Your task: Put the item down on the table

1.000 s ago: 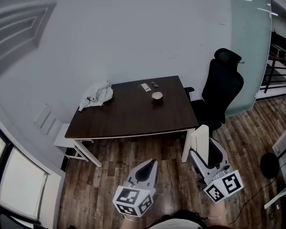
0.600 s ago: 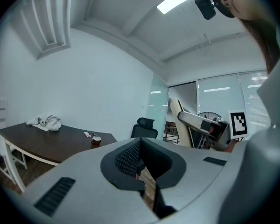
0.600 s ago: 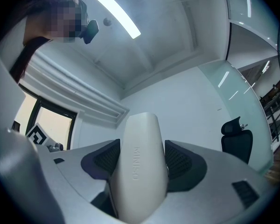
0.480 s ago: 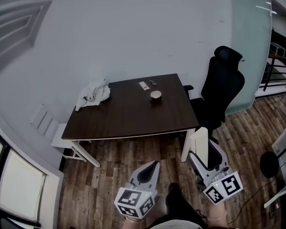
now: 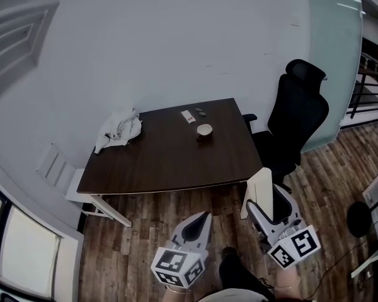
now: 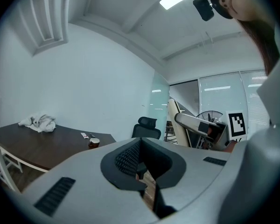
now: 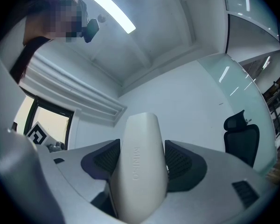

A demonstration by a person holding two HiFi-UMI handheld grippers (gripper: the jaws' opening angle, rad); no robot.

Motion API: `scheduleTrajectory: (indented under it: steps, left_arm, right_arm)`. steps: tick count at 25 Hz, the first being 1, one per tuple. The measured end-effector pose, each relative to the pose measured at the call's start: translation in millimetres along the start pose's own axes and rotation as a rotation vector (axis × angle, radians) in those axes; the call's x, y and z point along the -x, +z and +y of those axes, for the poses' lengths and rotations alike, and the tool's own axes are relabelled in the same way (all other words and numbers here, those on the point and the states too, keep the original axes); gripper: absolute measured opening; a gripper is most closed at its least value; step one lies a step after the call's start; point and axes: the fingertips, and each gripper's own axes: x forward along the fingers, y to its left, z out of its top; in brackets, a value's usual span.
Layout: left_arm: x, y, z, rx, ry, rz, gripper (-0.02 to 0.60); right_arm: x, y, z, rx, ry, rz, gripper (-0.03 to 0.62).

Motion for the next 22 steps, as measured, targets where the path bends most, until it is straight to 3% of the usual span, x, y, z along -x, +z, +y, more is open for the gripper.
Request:
scheduleTrajectory:
  steps: [17, 22]
  left_arm:
    - [-132.0, 20.6, 74.7, 0.006, -0.013, 0.047, 0.018]
    - [-162.9, 30.9, 96.6, 0.006, 0.028, 0.041, 0.018]
  right_arm:
    - [-123.7, -19.3, -89.5, -0.037, 0.035, 0.023, 0.307]
    - [-157.6, -21.0, -116.1, -0.042, 0.064, 0.027, 0.307]
